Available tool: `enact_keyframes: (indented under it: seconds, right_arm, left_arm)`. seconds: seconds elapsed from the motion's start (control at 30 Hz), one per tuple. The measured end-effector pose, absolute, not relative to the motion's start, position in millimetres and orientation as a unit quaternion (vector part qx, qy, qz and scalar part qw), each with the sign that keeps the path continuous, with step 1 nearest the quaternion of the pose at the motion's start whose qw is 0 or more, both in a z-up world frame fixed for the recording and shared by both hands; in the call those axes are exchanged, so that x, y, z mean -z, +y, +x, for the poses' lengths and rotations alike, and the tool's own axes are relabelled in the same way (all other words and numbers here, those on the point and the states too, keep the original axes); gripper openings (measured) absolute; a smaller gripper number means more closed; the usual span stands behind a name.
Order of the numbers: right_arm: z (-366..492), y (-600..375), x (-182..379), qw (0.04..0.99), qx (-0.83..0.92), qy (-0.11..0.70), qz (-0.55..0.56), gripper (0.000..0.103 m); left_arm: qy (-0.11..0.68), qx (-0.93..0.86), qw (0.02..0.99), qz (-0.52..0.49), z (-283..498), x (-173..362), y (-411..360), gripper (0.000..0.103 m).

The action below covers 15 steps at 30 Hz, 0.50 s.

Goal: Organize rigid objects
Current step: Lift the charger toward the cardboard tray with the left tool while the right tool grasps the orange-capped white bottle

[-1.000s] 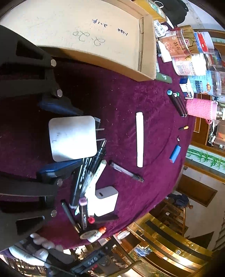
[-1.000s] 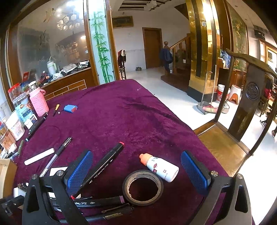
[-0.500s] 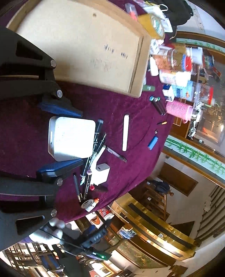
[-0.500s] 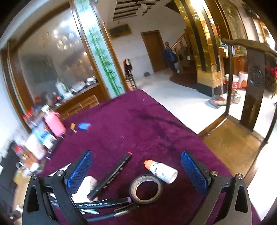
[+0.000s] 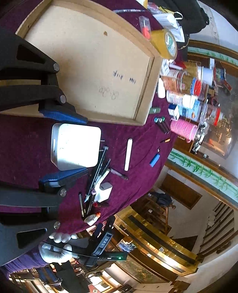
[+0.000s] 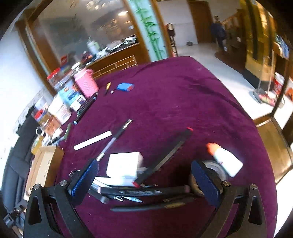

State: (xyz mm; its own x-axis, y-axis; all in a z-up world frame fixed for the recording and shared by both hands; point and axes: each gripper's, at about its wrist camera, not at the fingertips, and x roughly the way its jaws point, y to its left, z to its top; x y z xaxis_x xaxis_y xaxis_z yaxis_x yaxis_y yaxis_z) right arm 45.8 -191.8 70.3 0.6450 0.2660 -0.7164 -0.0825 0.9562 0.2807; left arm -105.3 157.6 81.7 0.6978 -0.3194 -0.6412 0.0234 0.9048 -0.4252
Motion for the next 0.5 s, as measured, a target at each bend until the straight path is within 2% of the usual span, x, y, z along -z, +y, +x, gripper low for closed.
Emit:
enact_keyframes:
  seconds: [0.23,0.33,0.43,0.5]
  right_arm:
    - [51.1,-227.0,-84.7,0.911,-0.028,0.404,0.081,0.102]
    - [59.4,-248.1,-70.1,0.896,0.012,0.442,0.025,0.102]
    - [65.7,-261.6,-49.8,0.882,0.021,0.471,-0.015,0.09]
    - [72.8,-266.7,-36.1,0.873,0.023,0.486,-0.025,0.068]
  left_arm:
    - [0.361,0.072,0.906,-0.21,-112.0,-84.8,193.4,0.047]
    - [0.365,0.075,0.903,-0.216,-109.1,-80.6,197.8,0.047]
    - [0.371,0.075,0.9,-0.215,-104.5,-77.8,195.3,0.047]
    - [0.373,0.074,0.9,-0.213,-104.5,-77.9,192.0,0.047]
